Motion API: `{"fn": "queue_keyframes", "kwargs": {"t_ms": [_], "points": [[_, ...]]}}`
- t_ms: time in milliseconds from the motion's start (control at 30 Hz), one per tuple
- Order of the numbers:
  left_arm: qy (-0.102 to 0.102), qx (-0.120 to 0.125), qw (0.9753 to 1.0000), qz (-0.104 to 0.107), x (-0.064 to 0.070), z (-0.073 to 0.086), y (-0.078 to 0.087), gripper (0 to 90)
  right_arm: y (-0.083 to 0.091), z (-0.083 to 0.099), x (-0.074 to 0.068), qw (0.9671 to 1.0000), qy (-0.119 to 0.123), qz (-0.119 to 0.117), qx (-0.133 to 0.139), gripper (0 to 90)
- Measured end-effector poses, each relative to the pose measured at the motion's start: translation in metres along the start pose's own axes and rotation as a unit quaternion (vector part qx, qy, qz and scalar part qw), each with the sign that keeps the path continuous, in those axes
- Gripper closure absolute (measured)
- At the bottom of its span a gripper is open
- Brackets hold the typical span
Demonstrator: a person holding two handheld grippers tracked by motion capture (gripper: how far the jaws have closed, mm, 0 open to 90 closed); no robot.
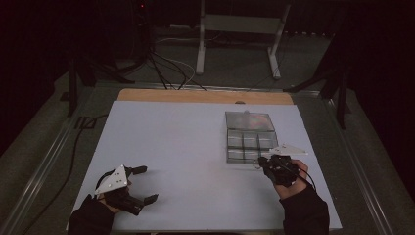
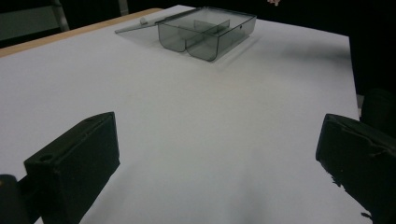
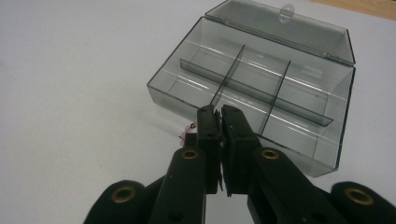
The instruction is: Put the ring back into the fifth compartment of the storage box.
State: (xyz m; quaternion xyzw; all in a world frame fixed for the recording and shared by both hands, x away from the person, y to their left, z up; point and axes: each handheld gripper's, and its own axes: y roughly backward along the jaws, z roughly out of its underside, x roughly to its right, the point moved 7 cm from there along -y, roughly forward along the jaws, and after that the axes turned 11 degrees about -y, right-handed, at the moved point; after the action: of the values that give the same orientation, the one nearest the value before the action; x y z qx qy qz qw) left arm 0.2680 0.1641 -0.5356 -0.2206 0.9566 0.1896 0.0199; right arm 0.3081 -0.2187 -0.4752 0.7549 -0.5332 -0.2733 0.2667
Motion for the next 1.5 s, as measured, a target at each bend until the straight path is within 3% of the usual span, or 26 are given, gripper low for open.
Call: {"fn": "queue_keyframes", "kwargs": {"t_ms": [767, 1500], "points": [[0.001, 0.002, 1.0, 0.001, 0.0, 0.0, 0.001, 0.7, -0.01, -0.029, 0.006, 0.9998, -0.009, 0.004, 0.017, 87.5], [0.002, 0.002, 1.0, 0.002, 0.0, 0.0, 0.001, 0.6, -0.04, -0.05, 0.021, 0.9993, -0.036, 0.011, 0.0, 87.4]]}}
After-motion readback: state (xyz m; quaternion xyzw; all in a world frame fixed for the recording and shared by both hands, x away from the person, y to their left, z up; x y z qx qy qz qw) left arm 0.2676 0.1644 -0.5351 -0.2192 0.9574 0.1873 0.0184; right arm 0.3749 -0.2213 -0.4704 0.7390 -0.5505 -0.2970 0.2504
